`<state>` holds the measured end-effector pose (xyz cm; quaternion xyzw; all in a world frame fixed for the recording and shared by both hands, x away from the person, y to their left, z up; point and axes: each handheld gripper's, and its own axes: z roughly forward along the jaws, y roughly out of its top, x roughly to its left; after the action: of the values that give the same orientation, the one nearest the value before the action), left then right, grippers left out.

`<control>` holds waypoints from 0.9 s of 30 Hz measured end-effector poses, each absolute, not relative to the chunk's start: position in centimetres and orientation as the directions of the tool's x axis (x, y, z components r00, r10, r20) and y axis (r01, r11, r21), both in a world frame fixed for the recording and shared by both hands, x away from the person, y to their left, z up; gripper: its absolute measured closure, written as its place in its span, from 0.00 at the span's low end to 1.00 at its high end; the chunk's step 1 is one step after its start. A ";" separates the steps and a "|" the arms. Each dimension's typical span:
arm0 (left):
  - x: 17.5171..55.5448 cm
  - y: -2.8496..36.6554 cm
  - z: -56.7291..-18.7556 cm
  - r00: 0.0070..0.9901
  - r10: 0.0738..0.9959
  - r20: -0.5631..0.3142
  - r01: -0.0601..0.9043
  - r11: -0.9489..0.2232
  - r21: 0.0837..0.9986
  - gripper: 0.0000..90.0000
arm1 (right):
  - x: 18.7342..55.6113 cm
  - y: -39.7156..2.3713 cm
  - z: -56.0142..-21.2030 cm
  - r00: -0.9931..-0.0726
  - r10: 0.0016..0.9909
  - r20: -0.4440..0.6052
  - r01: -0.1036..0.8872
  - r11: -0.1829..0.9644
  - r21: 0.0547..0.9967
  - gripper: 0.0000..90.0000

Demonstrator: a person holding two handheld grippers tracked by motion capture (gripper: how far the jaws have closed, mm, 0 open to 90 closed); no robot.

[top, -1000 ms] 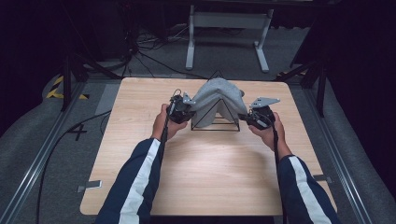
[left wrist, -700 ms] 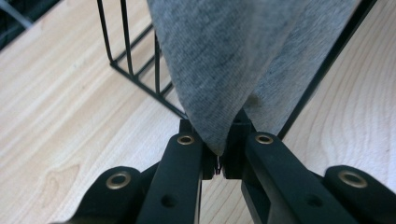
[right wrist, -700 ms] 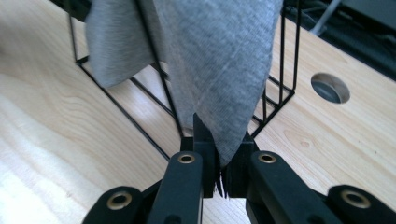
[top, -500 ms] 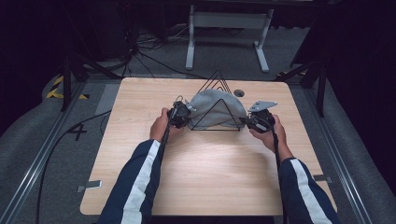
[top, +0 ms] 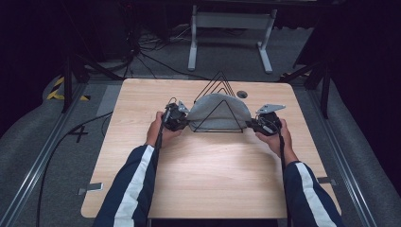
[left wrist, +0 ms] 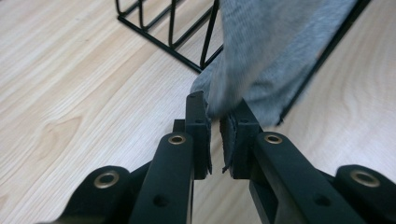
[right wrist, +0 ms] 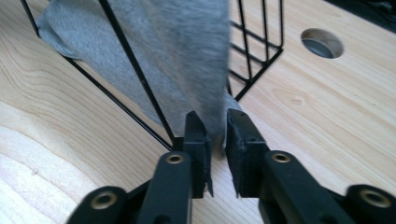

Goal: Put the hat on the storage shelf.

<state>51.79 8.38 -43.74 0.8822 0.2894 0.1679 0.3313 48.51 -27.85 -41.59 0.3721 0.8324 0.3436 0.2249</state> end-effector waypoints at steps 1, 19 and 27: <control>51.5 8.8 -43.4 0.777 0.620 0.108 0.395 -0.614 0.684 0.91 | 48.3 -28.1 -41.3 -0.621 0.775 -0.117 0.466 0.485 0.740 0.85; 43.6 14.1 -40.0 0.848 0.504 0.164 0.285 -0.694 0.661 0.83 | 43.4 -29.8 -38.7 -0.686 0.712 -0.150 0.451 0.578 0.680 0.74; 38.4 17.0 -43.1 0.845 0.512 0.154 0.311 -0.706 0.636 0.55 | 38.9 -32.4 -40.2 -0.684 0.715 -0.140 0.439 0.558 0.704 0.54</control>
<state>38.45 17.01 -43.07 0.9093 0.2263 0.1615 0.3097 38.85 -32.40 -40.18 0.3367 0.8571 0.3280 0.2107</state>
